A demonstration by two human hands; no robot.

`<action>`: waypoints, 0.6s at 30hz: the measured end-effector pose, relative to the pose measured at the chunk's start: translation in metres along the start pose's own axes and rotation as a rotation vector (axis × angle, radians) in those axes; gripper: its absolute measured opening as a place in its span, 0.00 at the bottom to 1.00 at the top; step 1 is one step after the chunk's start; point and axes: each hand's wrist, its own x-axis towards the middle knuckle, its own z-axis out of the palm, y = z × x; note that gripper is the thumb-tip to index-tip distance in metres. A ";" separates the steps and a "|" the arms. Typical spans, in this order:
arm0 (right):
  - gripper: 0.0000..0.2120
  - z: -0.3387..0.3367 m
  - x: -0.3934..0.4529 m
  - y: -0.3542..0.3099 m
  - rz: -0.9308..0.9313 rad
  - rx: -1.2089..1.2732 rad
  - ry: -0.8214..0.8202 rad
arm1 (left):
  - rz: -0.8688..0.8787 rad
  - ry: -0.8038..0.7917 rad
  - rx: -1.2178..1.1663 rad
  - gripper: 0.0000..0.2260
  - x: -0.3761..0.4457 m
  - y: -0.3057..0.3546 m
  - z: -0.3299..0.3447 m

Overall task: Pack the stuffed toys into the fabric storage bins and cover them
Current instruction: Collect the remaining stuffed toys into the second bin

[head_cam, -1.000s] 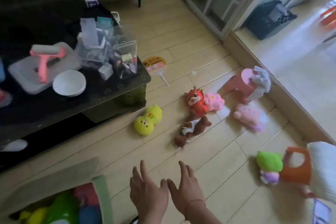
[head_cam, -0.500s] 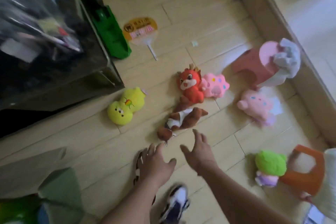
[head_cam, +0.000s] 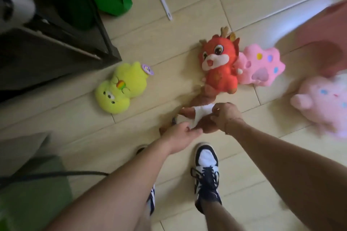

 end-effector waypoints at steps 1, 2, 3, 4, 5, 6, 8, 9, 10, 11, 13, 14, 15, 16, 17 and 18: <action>0.10 -0.001 -0.013 0.002 -0.016 0.041 0.065 | -0.078 -0.016 -0.141 0.29 -0.004 0.002 0.005; 0.08 -0.002 -0.031 0.004 -0.037 0.101 0.142 | -0.186 -0.031 -0.299 0.30 -0.012 0.002 0.011; 0.06 -0.003 -0.055 0.004 -0.062 0.197 0.223 | -0.289 -0.061 -0.494 0.31 -0.024 0.005 0.016; 0.05 -0.007 -0.085 0.001 -0.082 0.318 0.285 | -0.349 -0.101 -0.692 0.32 -0.038 0.008 0.021; 0.06 -0.010 -0.118 -0.002 -0.086 0.439 0.319 | -0.360 -0.126 -0.862 0.34 -0.051 0.012 0.027; 0.07 -0.011 -0.150 -0.006 -0.094 0.547 0.320 | -0.329 -0.143 -0.979 0.35 -0.065 0.015 0.032; 0.13 -0.004 -0.201 -0.010 -0.129 0.665 0.243 | -0.191 -0.123 -1.141 0.33 -0.094 0.023 0.037; 0.17 -0.003 -0.219 -0.010 -0.141 0.671 0.196 | -0.108 -0.094 -1.169 0.31 -0.110 0.027 0.036; 0.20 -0.006 -0.232 -0.010 -0.158 0.655 0.137 | -0.041 -0.062 -1.138 0.28 -0.125 0.031 0.033; 0.22 -0.016 -0.241 -0.009 -0.225 0.621 0.063 | 0.028 -0.023 -1.121 0.24 -0.140 0.035 0.027; 0.19 -0.038 -0.248 -0.007 -0.448 0.386 0.022 | 0.098 0.058 -1.092 0.22 -0.162 0.033 0.008; 0.16 -0.051 -0.252 -0.007 -0.550 0.266 0.045 | 0.119 0.105 -1.064 0.25 -0.169 0.026 -0.006; 0.14 -0.066 -0.255 -0.010 -0.636 0.179 0.100 | 0.153 0.155 -1.030 0.28 -0.178 0.019 -0.019; 0.12 -0.081 -0.256 -0.017 -0.664 0.236 0.175 | 0.188 0.191 -0.975 0.30 -0.190 0.012 -0.033; 0.08 -0.099 -0.261 -0.027 -0.659 0.279 0.247 | 0.219 0.210 -0.936 0.30 -0.204 0.006 -0.046; 0.06 -0.114 -0.266 -0.035 -0.657 0.309 0.317 | 0.224 0.207 -0.896 0.26 -0.221 -0.001 -0.057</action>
